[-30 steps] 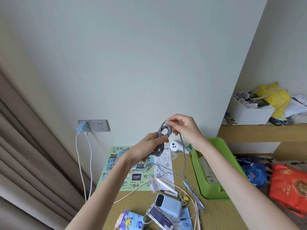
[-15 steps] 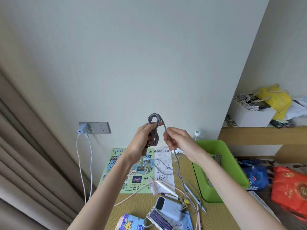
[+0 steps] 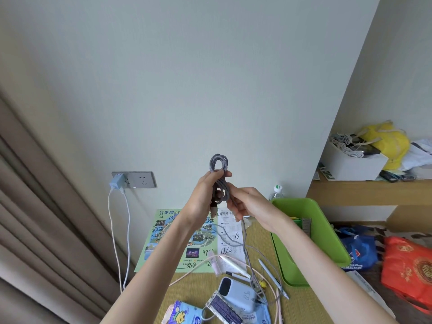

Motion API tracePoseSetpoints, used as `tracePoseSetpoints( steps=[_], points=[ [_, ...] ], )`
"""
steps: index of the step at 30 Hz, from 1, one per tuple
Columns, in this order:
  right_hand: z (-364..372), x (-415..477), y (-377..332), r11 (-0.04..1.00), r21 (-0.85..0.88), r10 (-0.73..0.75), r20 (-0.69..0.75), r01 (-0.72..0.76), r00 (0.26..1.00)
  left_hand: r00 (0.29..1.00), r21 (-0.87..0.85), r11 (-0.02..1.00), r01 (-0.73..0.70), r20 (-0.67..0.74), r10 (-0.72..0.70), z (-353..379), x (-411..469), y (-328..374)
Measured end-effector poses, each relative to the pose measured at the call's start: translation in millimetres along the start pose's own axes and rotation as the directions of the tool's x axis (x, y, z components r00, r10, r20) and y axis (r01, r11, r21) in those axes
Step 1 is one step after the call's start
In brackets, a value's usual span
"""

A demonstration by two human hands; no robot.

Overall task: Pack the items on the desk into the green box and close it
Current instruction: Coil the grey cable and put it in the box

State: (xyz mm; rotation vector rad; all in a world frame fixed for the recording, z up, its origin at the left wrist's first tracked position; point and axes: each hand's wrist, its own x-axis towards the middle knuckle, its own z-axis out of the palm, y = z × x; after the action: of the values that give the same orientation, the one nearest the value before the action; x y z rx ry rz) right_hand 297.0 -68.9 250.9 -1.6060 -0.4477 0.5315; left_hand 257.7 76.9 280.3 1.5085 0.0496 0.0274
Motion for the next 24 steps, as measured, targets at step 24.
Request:
tracePoseSetpoints(
  steps=[24],
  points=[
    [-24, 4, -23, 0.981, 0.101, -0.15, -0.119, 0.163, 0.981, 0.996, 0.375, 0.927, -0.031, -0.071, 0.062, -33, 9, -15]
  ],
)
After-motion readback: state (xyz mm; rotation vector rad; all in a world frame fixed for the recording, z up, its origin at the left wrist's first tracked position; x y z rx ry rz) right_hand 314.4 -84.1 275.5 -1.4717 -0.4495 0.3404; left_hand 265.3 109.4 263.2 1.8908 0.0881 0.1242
